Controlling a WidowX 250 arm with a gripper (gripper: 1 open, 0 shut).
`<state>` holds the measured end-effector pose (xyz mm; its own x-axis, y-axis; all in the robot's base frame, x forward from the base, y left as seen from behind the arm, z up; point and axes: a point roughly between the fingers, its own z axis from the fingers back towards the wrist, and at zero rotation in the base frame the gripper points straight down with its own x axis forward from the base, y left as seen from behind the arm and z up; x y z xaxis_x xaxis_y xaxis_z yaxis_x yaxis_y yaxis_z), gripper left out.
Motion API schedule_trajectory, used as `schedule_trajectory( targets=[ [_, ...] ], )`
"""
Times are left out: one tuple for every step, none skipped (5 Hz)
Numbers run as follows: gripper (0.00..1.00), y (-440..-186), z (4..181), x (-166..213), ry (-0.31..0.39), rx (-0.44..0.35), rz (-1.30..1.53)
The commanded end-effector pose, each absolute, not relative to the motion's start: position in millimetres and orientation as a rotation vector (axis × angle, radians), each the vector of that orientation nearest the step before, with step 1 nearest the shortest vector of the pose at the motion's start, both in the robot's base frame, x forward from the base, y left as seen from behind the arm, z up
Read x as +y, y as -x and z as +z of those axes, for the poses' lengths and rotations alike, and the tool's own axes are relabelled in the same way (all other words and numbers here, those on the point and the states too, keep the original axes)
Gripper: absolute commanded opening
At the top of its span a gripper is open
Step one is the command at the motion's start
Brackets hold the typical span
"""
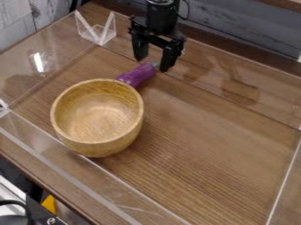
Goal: Put the purple eggplant in the brown bowl
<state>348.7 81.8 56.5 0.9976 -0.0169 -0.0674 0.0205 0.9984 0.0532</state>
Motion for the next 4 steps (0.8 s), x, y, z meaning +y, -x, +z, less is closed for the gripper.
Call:
schedule_trajectory(
  targets=[
    [1.00, -364, 70.5, 94, -0.077, -0.004, -0.007],
    [1.00, -371, 64.5, 99, -0.081, -0.007, -0.004],
    [1.00, -376, 59.9, 102, -0.087, -0.013, -0.003],
    [1.00, -376, 55.4, 105, -0.089, -0.016, -0.002]
  ],
)
